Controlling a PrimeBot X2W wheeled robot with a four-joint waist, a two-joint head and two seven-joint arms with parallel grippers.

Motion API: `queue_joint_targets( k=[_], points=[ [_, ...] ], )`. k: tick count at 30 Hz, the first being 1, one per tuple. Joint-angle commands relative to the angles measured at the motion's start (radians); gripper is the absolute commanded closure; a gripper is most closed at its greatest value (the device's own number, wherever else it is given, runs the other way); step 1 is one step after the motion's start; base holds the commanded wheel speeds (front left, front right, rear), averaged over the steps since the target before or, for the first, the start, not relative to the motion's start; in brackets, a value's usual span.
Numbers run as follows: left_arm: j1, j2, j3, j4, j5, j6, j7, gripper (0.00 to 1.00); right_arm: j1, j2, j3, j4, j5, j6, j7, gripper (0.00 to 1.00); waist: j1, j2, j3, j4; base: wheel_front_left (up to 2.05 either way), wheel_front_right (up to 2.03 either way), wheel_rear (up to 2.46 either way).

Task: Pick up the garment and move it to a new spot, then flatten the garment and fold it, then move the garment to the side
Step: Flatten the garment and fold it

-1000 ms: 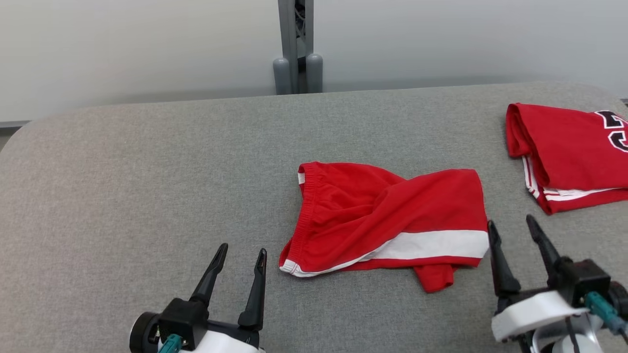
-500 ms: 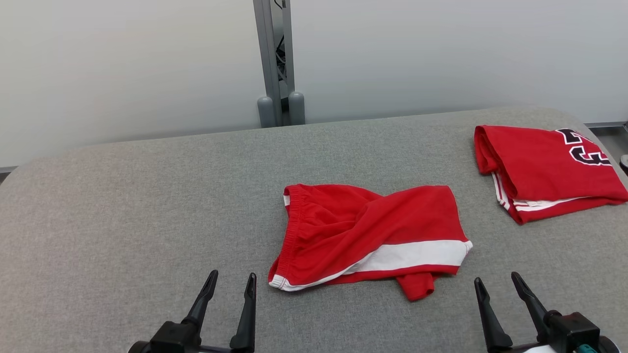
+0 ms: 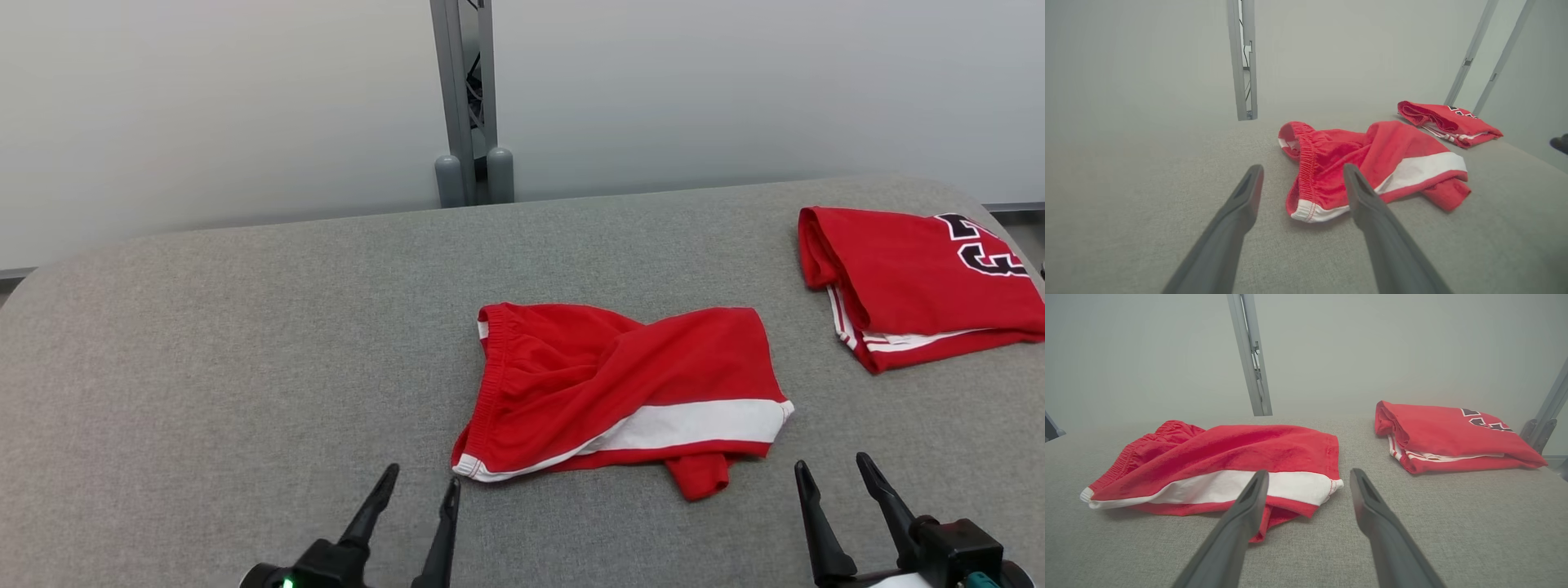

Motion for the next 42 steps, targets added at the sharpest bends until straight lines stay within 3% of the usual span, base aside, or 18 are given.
queue_joint_targets(
  k=[1, 8, 15, 24, 29, 30, 31, 32, 33, 42],
  points=[
    [-0.027, 0.01, -0.009, 0.019, 0.017, -0.015, -0.004, 0.0, -0.006, -0.003, 0.0, 0.003, 0.009, -0.001, -0.005, 0.0, 0.0, 0.0, 0.003, 0.0, 0.0, 0.0, 0.0],
    [-0.167, 0.037, -0.083, 0.24, 0.065, -0.093, 0.008, 0.0, -0.033, -0.003, 0.033, 0.007, 0.022, -0.001, -0.005, 0.0, 0.0, 0.0, 0.022, -0.01, 0.0, 0.0, 0.0],
    [-0.29, 0.064, -0.141, 0.41, 0.152, -0.086, 0.004, 0.0, -0.061, -0.006, 0.055, -0.004, 0.044, -0.001, -0.005, 0.0, 0.0, 0.0, 0.054, -0.033, 0.0, 0.0, 0.0],
    [-0.365, 0.049, -0.16, 0.522, 0.147, -0.093, -0.003, 0.0, -0.073, -0.009, 0.045, -0.015, 0.046, -0.001, -0.005, 0.0, 0.0, 0.0, 0.096, -0.046, 0.0, 0.0, 0.0],
    [-0.38, 0.046, -0.163, 0.515, 0.14, -0.093, -0.004, 0.19, -0.081, -0.009, 0.043, -0.015, 0.042, -0.001, -0.005, 0.0, 0.0, 0.0, 0.108, -0.043, 0.0, 0.0, 0.0],
    [-0.38, 0.047, -0.164, 0.512, 0.14, -0.094, -0.004, 0.33, -0.082, -0.008, 0.043, -0.014, 0.041, -0.001, -0.005, 0.0, 0.0, 0.0, 0.11, -0.042, 0.0, 0.0, 0.0],
    [-0.38, 0.048, -0.165, 0.51, 0.14, -0.096, -0.004, 0.58, -0.082, -0.008, 0.043, -0.013, 0.041, -0.001, -0.005, 0.0, 0.0, 0.0, 0.11, -0.041, 0.0, 0.0, 0.0],
    [-0.38, 0.048, -0.167, 0.506, 0.139, -0.097, -0.004, 0.89, -0.083, -0.008, 0.042, -0.013, 0.041, -0.001, -0.005, 0.0, 0.0, 0.0, 0.11, -0.039, 0.0, 0.0, 0.0],
    [-0.378, 0.048, -0.166, 0.5, 0.137, -0.099, -0.005, 1.0, -0.084, -0.008, 0.041, -0.012, 0.041, -0.001, -0.005, 0.0, 0.0, 0.0, 0.111, -0.038, 0.0, 0.0, 0.0],
    [-0.293, 0.05, -0.083, 0.39, 0.029, -0.115, -0.004, 1.0, -0.122, -0.013, 0.046, 0.043, 0.056, -0.001, -0.005, 0.0, 0.0, 0.0, 0.12, -0.025, 0.0, 0.0, 0.0]
  ],
)
